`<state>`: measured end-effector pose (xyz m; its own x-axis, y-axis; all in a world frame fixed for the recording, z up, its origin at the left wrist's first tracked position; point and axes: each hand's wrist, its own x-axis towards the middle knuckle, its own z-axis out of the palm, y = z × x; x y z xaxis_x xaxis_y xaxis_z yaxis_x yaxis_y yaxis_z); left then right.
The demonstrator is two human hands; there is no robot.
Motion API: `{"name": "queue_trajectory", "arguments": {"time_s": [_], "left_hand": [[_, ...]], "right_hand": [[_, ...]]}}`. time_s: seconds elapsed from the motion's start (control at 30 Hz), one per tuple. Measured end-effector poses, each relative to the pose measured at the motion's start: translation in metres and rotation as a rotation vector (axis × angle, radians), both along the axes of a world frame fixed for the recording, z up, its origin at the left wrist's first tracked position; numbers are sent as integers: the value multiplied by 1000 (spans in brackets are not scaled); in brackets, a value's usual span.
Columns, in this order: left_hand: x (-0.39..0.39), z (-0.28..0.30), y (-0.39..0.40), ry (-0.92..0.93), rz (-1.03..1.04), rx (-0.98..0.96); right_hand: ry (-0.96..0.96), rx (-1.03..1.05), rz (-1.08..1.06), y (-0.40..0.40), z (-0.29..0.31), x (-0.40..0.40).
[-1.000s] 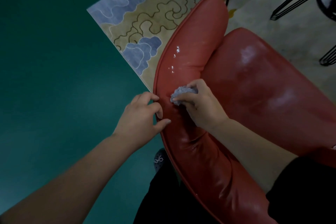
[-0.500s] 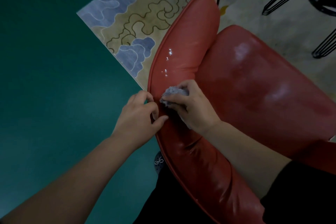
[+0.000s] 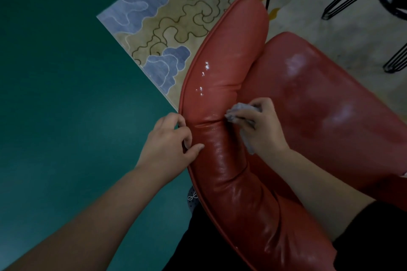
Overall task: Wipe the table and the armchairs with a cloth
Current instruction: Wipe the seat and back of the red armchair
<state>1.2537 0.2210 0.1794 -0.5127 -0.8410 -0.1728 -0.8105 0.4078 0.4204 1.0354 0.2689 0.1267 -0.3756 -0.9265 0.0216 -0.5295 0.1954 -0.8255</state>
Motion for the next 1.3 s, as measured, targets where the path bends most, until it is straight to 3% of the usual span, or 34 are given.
{"name": "queue_trajectory", "arguments": {"time_s": [0.1, 0.17, 0.27, 0.47, 0.57, 0.77, 0.93, 1.07, 1.3], "left_hand": [[-2, 0, 1, -3, 11, -12], [-2, 0, 1, -9, 11, -20], [-2, 1, 0, -17, 7, -11], [0, 0, 0, -13, 23, 25], [-2, 1, 1, -17, 27, 19], [-7, 5, 2, -36, 32, -22], [-10, 7, 10, -58, 29, -37], [-13, 7, 15, -68, 29, -16], [-18, 4, 18, -71, 54, -26]], "right_hand": [[-1, -116, 229, -13, 18, 31], [24, -50, 354, -18, 25, 40], [43, 8, 376, -15, 19, 32], [-17, -44, 256, -7, -12, 18], [-136, 5, 147, -1, -30, 9], [-328, 178, -273, 4, -38, -4], [-301, 19, -72, -1, -20, 35], [-368, 47, -127, 9, -36, 31], [-577, 402, -182, 39, -86, 8]]}}
